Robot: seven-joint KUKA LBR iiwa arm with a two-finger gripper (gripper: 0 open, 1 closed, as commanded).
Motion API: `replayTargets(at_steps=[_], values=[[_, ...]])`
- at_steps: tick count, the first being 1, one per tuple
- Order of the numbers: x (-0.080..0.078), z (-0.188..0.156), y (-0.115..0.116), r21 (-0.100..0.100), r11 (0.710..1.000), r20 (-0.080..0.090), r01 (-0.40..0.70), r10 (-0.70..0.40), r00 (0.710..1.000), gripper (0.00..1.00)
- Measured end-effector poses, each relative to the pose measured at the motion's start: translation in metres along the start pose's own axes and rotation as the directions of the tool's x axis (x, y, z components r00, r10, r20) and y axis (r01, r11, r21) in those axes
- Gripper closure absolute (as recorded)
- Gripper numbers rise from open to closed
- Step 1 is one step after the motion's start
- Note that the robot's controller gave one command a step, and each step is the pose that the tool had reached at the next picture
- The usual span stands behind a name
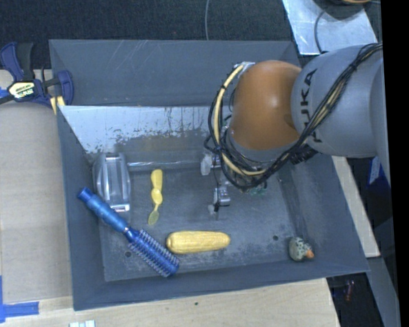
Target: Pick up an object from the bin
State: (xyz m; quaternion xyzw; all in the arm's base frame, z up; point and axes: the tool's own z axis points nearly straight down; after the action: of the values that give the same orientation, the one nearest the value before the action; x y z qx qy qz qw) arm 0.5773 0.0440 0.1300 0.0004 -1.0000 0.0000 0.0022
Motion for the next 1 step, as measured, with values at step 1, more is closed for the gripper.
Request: replayTargets(at_steps=[1], values=[[-0.0019,-0.0038,-0.0002,0.0,1.0,0.008,-0.001,0.001,1.0,0.0]])
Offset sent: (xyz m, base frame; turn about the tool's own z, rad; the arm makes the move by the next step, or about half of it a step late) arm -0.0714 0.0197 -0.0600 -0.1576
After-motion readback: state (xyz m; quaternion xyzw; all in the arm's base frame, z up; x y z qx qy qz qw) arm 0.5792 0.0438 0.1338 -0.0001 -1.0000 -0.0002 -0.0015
